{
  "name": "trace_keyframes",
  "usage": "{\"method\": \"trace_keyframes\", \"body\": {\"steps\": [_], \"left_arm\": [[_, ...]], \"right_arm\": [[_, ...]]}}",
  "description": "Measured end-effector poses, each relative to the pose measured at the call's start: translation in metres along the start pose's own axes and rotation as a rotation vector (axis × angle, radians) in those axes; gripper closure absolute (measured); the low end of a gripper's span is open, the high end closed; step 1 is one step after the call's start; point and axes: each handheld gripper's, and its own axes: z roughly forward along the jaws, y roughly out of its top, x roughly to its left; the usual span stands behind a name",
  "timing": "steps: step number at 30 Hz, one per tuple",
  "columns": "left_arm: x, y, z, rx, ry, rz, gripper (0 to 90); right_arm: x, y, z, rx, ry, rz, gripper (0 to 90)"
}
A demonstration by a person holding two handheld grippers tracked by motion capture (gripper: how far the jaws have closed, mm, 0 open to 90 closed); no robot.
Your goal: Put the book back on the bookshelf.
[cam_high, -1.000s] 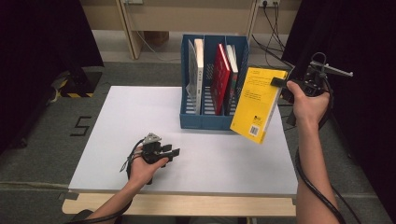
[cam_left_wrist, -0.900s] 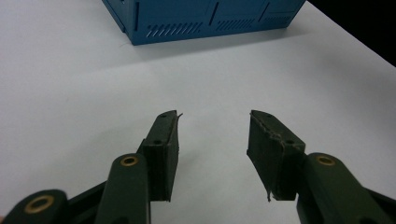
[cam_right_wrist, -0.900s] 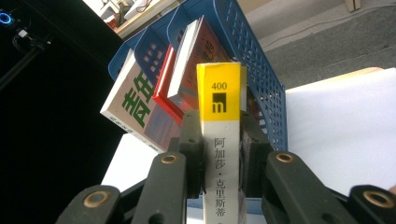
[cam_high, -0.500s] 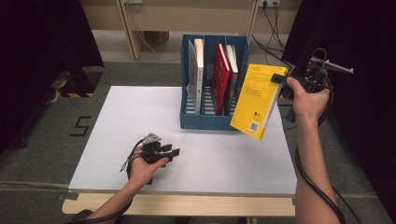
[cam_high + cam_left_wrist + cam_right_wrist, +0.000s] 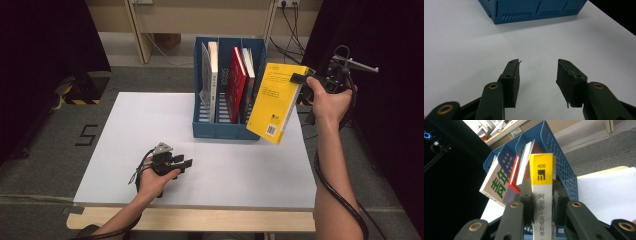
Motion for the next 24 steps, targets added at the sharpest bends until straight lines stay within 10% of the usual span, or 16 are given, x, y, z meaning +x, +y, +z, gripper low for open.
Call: {"method": "trace_keyframes", "body": {"steps": [24], "left_arm": [[0.0013,-0.0008,0.0,0.0,0.0,-0.005,52.6]], "right_arm": [[0.0033,0.0072,0.0094,-0.045,-0.022,-0.029,76.2]]}}
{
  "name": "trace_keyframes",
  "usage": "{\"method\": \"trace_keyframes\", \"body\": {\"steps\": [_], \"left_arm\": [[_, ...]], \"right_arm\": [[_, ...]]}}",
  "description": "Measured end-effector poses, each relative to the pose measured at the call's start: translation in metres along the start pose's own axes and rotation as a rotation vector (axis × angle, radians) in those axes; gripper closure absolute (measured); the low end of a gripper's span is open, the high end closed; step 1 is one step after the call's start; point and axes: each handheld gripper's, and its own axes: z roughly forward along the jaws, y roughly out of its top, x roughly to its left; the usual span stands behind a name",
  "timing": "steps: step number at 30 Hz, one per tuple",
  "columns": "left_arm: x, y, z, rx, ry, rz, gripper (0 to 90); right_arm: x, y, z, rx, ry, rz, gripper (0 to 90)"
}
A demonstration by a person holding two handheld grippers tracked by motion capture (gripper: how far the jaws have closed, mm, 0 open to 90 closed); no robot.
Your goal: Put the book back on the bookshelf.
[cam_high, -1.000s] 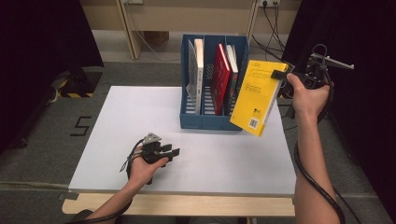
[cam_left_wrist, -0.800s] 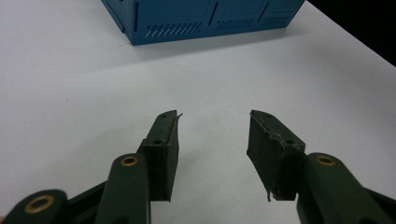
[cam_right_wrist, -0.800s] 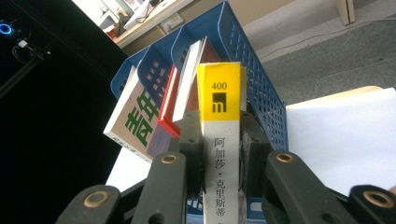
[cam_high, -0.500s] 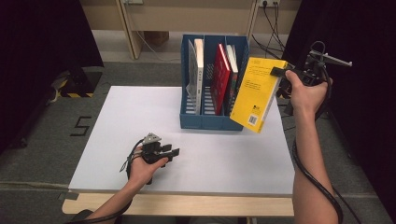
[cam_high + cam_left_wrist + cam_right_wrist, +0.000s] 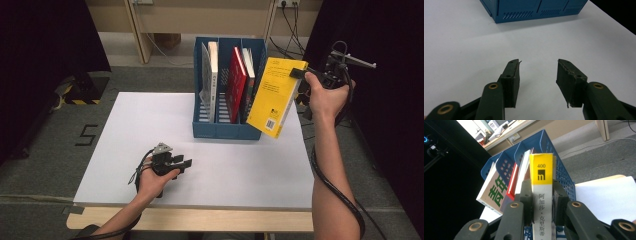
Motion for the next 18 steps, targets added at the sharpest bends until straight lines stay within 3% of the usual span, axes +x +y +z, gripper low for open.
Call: {"method": "trace_keyframes", "body": {"steps": [18], "left_arm": [[0.0012,0.0,0.0004,0.005,0.0,-0.004,52.7]], "right_arm": [[0.0005,0.0034,0.0098,-0.029,-0.018,-0.02,76.2]]}}
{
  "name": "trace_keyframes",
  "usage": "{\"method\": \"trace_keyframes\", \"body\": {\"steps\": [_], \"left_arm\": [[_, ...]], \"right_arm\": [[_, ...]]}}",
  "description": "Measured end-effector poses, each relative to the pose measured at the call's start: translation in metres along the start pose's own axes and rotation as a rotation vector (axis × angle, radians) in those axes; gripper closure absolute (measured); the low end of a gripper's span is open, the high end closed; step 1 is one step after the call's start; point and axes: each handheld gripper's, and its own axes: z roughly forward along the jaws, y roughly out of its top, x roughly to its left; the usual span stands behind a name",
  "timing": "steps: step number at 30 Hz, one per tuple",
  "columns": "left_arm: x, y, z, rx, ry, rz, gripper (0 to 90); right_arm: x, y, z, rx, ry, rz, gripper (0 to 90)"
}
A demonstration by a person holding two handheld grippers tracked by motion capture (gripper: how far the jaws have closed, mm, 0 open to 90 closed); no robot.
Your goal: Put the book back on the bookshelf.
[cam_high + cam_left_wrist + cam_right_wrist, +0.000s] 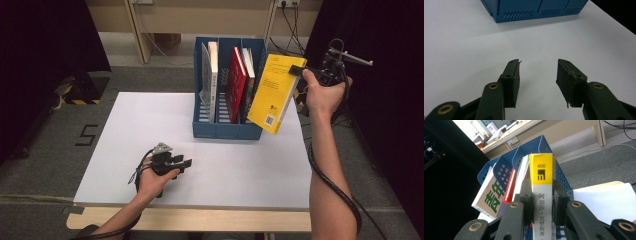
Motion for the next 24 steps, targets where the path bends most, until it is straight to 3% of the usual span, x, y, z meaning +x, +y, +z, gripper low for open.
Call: {"method": "trace_keyframes", "body": {"steps": [9,24], "left_arm": [[0.001,0.0,0.0,0.002,0.002,-0.001,53.4],[0.002,-0.001,0.0,-0.001,0.003,-0.003,53.2]], "right_arm": [[-0.001,-0.001,0.005,-0.019,-0.013,-0.004,76.2],[0.001,-0.003,0.013,-0.049,-0.045,-0.05,76.2]]}}
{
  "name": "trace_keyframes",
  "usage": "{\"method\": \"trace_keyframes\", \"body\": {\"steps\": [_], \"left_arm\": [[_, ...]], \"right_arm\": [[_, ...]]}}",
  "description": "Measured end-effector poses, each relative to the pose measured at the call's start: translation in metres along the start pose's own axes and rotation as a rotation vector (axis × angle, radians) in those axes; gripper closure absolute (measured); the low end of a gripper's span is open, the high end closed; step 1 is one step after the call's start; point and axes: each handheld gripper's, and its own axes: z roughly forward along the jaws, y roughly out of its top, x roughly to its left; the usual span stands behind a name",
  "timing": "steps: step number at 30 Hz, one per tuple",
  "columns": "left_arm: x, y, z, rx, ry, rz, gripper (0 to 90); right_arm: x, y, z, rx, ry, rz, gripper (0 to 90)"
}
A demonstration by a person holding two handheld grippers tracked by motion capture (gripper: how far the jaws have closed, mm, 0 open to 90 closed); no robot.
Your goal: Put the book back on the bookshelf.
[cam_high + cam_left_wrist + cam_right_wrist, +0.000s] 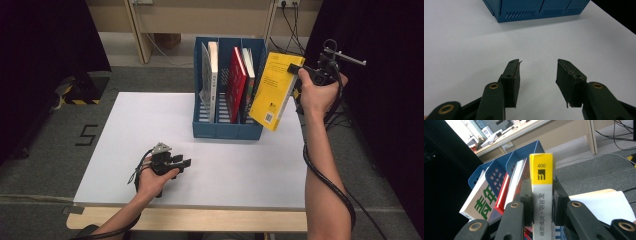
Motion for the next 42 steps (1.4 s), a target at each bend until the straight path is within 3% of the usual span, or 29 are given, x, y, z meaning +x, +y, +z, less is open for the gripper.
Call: {"method": "trace_keyframes", "body": {"steps": [10,42], "left_arm": [[0.0,-0.001,0.0,0.005,0.0,0.003,53.2],[0.0,-0.001,0.0,-0.001,-0.001,0.0,53.6]], "right_arm": [[0.008,-0.002,0.004,-0.014,-0.018,-0.043,76.4],[0.026,-0.002,0.015,-0.039,-0.032,-0.115,76.4]]}}
